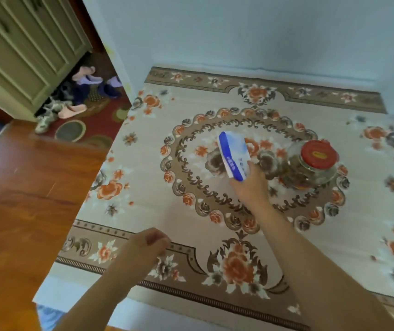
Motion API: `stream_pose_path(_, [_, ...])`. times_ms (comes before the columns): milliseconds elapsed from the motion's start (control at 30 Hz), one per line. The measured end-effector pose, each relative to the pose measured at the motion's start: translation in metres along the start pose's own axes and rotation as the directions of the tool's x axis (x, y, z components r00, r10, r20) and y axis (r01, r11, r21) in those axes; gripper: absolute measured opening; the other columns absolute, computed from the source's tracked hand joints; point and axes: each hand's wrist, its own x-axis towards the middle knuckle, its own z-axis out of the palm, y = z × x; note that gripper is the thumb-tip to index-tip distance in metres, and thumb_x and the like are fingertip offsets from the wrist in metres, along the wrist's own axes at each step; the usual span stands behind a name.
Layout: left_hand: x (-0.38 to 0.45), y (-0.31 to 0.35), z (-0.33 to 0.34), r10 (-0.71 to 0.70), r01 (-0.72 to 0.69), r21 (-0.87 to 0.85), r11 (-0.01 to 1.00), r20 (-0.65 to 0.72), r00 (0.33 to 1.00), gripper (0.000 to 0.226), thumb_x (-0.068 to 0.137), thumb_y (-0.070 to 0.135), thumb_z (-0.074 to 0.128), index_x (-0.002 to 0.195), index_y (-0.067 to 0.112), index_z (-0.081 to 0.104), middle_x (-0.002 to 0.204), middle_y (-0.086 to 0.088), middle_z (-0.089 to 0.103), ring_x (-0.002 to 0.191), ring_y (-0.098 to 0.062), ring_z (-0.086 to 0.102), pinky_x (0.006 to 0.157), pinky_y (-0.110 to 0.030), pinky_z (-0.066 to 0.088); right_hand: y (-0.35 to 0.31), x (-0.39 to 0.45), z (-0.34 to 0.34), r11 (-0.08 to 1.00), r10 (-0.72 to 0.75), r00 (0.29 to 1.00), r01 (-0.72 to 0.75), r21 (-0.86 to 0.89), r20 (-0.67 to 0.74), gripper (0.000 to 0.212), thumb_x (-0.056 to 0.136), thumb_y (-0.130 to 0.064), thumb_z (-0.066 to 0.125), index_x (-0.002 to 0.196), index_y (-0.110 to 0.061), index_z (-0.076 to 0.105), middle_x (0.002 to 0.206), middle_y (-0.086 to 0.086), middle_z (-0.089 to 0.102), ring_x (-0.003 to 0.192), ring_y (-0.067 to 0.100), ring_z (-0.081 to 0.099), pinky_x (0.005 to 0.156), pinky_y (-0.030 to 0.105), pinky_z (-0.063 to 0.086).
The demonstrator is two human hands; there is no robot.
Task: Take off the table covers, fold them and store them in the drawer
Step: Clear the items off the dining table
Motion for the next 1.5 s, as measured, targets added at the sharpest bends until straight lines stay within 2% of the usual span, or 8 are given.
stream_pose_path(233, [0.008,0.034,0.087,0.012,0.158,-0.424,0.892,0.370,0.929,0.031,0.100,0.040,0.060,0.127,0.024,0.061,0.119,-0.007,0.074,0.109,-0.024,0.071,0.094,-0.043,0.058,0.036,-0.172,0.011,0.979,0.068,0.998,-0.069,0.193,0.014,0.086,0.077,-0.049,0.075,0.150,-0.037,0.030,0.130,-0.005,0.041,0.119,0.017,0.049,0.085,0.038,0.060])
stream_pose_path(433, [0.029,0.038,0.135,-0.088,0.142,-0.513,0.847,0.129,0.988,0.030,0.093,0.008,0.070,0.121,0.009,0.061,0.109,-0.015,0.075,0.091,-0.031,0.075,0.073,-0.044,0.064,0.044,-0.185,-0.022,0.989,-0.128,0.903,0.084,0.123,0.410,0.081,0.082,-0.045,0.071,0.153,-0.036,0.031,0.148,-0.007,0.036,0.135,0.016,0.038,0.114,0.039,0.041])
stream_pose_path(500, [0.034,0.035,0.121,-0.102,0.144,-0.487,0.861,0.112,0.988,0.025,0.094,0.004,0.067,0.117,0.010,0.060,0.107,-0.013,0.074,0.089,-0.030,0.073,0.061,-0.037,0.063,0.046,-0.157,-0.060,0.985,-0.166,0.934,0.139,0.105,0.317,0.062,0.090,-0.039,0.068,0.147,-0.032,0.044,0.148,-0.012,0.038,0.139,0.012,0.035,0.118,0.034,0.030])
stream_pose_path(633, [0.037,0.025,0.091,-0.080,0.109,-0.410,0.905,0.088,0.993,0.025,0.090,0.008,0.073,0.112,0.014,0.066,0.111,-0.014,0.076,0.098,-0.037,0.073,0.091,-0.060,0.057,0.036,-0.053,-0.136,0.991,-0.071,0.963,0.039,-0.129,-0.259,0.061,0.091,-0.036,0.065,0.147,-0.025,0.042,0.156,0.005,0.032,0.145,0.028,0.026,0.119,0.048,0.026])
stream_pose_path(733, [0.026,0.023,0.078,-0.085,0.092,-0.466,0.880,0.036,0.996,0.023,0.091,0.006,0.072,0.111,0.015,0.066,0.107,-0.012,0.077,0.097,-0.037,0.073,0.092,-0.060,0.056,0.029,0.015,-0.167,0.915,0.045,0.993,-0.085,-0.394,-0.108,0.090,0.088,-0.060,0.061,0.158,-0.029,0.014,0.165,0.012,0.007,0.149,0.042,0.007,0.119,0.058,0.020])
stream_pose_path(933, [0.012,0.013,0.063,-0.054,0.061,-0.540,0.839,0.029,0.998,0.027,0.093,0.004,0.068,0.117,0.017,0.064,0.102,-0.007,0.079,0.089,-0.030,0.076,0.073,-0.045,0.062,0.017,0.053,-0.176,0.775,0.055,0.998,-0.056,-0.630,-0.022,0.104,0.072,-0.081,0.061,0.151,-0.020,0.031,0.141,0.021,0.039,0.129,0.044,0.039,0.108,0.053,0.038])
stream_pose_path(1200, [0.008,0.008,0.041,-0.014,0.053,-0.490,0.870,0.082,0.997,0.029,0.090,0.005,0.072,0.115,0.017,0.065,0.099,-0.006,0.079,0.089,-0.031,0.076,0.079,-0.051,0.062,0.005,-0.078,-0.132,0.982,0.097,0.959,-0.136,-0.134,-0.266,0.082,0.072,-0.039,0.082,0.142,-0.032,0.039,0.141,0.009,0.038,0.131,0.034,0.040,0.105,0.050,0.043])
stream_pose_path(1500, [0.004,-0.018,0.016,0.230,-0.177,-0.197,0.964,0.291,0.929,0.029,0.089,0.009,0.076,0.114,0.020,0.065,0.100,-0.006,0.078,0.086,-0.036,0.076,0.078,-0.065,0.059,-0.004,-0.299,-0.066,0.960,0.275,0.882,-0.235,0.150,-0.383,0.076,0.074,-0.045,0.082,0.137,-0.044,0.040,0.128,-0.005,0.037,0.110,0.019,0.050,0.094,0.034,0.050])
